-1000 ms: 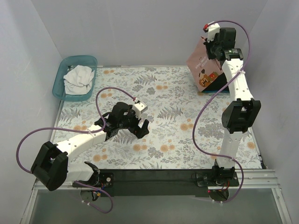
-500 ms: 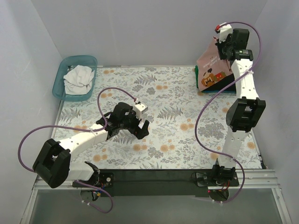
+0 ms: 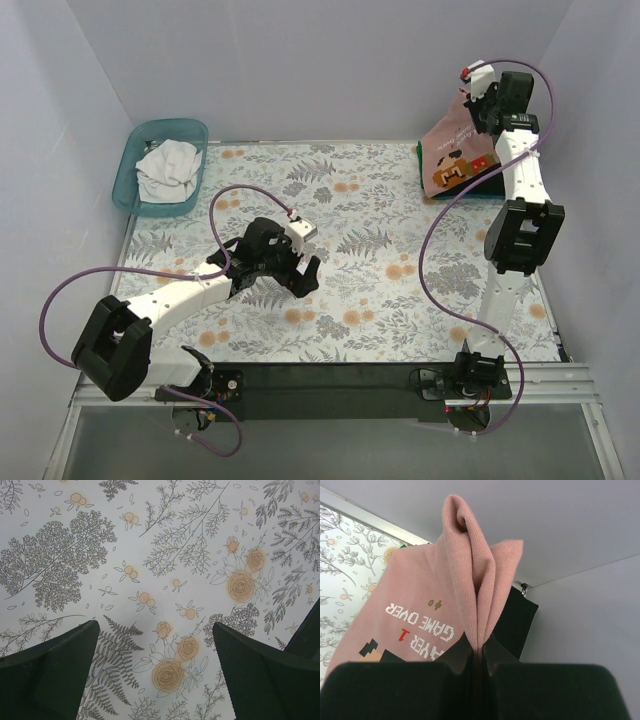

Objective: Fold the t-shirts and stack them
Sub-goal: Neatly place the folded tshirt to the corner

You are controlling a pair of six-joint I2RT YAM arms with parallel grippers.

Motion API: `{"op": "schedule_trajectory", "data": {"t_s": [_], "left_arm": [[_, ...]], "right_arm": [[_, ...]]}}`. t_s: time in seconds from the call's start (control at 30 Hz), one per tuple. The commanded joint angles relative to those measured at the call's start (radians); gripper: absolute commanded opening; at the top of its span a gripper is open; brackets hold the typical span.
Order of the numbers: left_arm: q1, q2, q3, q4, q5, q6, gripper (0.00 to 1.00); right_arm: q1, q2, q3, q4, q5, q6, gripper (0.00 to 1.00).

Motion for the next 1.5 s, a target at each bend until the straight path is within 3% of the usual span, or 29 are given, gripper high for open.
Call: {"op": "schedule_trajectory", "data": {"t_s": [0.0,0.53,0.57,0.6,0.63,0.73,0.93,1.23,1.37,1.47], "left_arm": [[0.005,-0.006,0.026,-0.020,-0.013,-0.003,0.98],[0.005,0.034,0.076,-0.049,-0.019,0.006,0.98],[0.006,0.034,0.081,-0.058,-0.019,0.008,0.98],[0.006,0.034,0.091,-0.064,-0.020,0.009,0.98],[0.006,0.031,0.098,-0.071,-0.022,0.011,0.98],[0.006,0.025,0.128,-0.100,-0.028,0.015,0.98],[0.008,-0.019,0.145,-0.120,-0.034,-0.005,0.98],[0.074,-0.082,0.203,-0.161,-0.010,-0.132,0.98],[0.114,0.045,0.355,-0.387,-0.034,-0.131,0.98],[0.193,0.091,0.438,-0.477,0.068,-0.124,0.98]], "right_arm": [[-0.014,0.014,0.055,0.126,-0.002,-0.060,0.01],[-0.086,0.053,-0.066,0.282,-0.002,-0.169,0.01],[-0.087,0.058,-0.071,0.295,0.018,-0.172,0.04],[-0.087,0.073,-0.071,0.307,0.030,-0.169,0.14],[-0.087,0.083,-0.065,0.316,0.046,-0.165,0.36],[-0.087,0.106,-0.025,0.327,0.107,-0.146,0.78],[-0.086,0.037,-0.026,0.333,0.123,-0.132,0.95],[-0.043,-0.158,-0.098,0.211,0.058,-0.044,0.98],[-0.022,-0.293,-0.204,0.143,-0.024,0.119,0.98],[-0.005,-0.377,-0.241,0.009,-0.100,0.176,0.98]]}}
